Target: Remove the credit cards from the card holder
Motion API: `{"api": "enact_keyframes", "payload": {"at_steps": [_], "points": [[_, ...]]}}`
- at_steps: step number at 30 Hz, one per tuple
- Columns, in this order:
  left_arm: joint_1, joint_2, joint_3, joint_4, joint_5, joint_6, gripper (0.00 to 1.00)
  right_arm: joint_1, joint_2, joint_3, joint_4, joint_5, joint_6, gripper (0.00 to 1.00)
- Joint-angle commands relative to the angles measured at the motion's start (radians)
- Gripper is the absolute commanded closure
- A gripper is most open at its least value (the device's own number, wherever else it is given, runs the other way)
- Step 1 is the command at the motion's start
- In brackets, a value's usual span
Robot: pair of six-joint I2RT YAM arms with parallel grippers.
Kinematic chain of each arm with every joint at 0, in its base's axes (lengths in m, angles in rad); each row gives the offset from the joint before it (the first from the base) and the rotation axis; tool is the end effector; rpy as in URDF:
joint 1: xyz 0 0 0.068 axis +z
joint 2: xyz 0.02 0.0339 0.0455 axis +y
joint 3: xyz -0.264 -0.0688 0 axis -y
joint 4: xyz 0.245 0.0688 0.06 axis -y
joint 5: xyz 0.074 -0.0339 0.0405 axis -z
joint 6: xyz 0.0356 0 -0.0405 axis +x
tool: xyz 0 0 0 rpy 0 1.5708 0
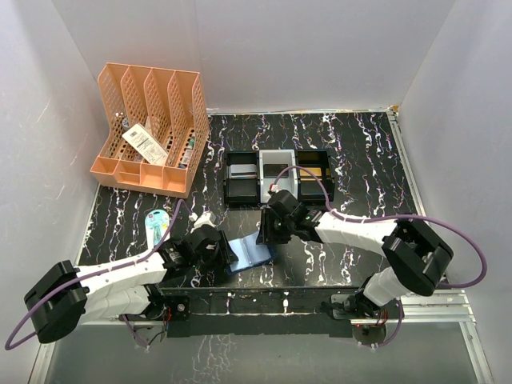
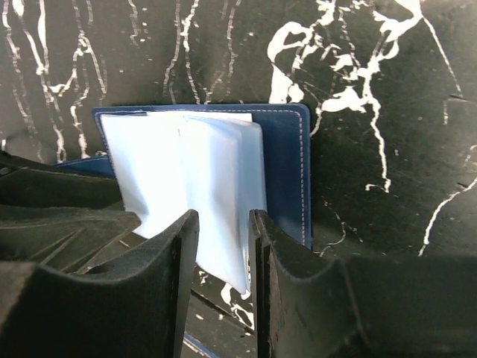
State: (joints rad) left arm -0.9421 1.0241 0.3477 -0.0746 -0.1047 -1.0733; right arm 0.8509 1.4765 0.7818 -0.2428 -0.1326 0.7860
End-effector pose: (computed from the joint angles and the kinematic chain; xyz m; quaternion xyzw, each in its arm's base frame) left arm 0.1155 -0.1526 0.1578 -0.0808 0.9126 -0.3109 0.2530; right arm 0.1853 0.2185 0.1775 -0.0514 0.9470 0.2699 0.1664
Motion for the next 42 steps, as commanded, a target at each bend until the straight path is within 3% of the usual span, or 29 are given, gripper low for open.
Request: {"api": "enact_keyframes", "payload": {"at_steps": [1,15,25,29,33,36,37,42], "points": [[-0.003,0.022,-0.012,-0.008,-0.008,0.020,0.60,0.004,0.022,0.026,-0.029,0.049,-0.031,0.68],[-0.004,0.117,0.032,0.125,0.029,0.040,0.64,0.003,0.081,-0.070,0.033,0.002,-0.010,0.74],[-0.003,0.113,0.092,0.017,-0.021,0.055,0.73,0.004,0.039,-0.068,0.022,0.010,0.000,0.75],[-0.003,0.058,0.084,0.072,0.014,0.093,0.86,0.004,-0.009,-0.104,0.054,-0.006,0.051,0.77],[-0.002,0.074,0.102,0.149,0.091,0.131,0.89,0.004,-0.056,-0.176,0.129,-0.036,0.134,0.78],[-0.002,0.119,0.164,0.039,0.076,0.135,0.90,0.003,-0.073,-0.195,0.132,-0.018,0.151,0.77],[-0.003,0.130,0.181,-0.015,0.040,0.132,0.89,0.003,-0.078,-0.192,0.122,-0.006,0.151,0.77],[-0.002,0.119,0.252,-0.249,-0.081,0.135,0.53,0.002,-0.133,-0.138,0.051,0.070,0.112,0.69]]}}
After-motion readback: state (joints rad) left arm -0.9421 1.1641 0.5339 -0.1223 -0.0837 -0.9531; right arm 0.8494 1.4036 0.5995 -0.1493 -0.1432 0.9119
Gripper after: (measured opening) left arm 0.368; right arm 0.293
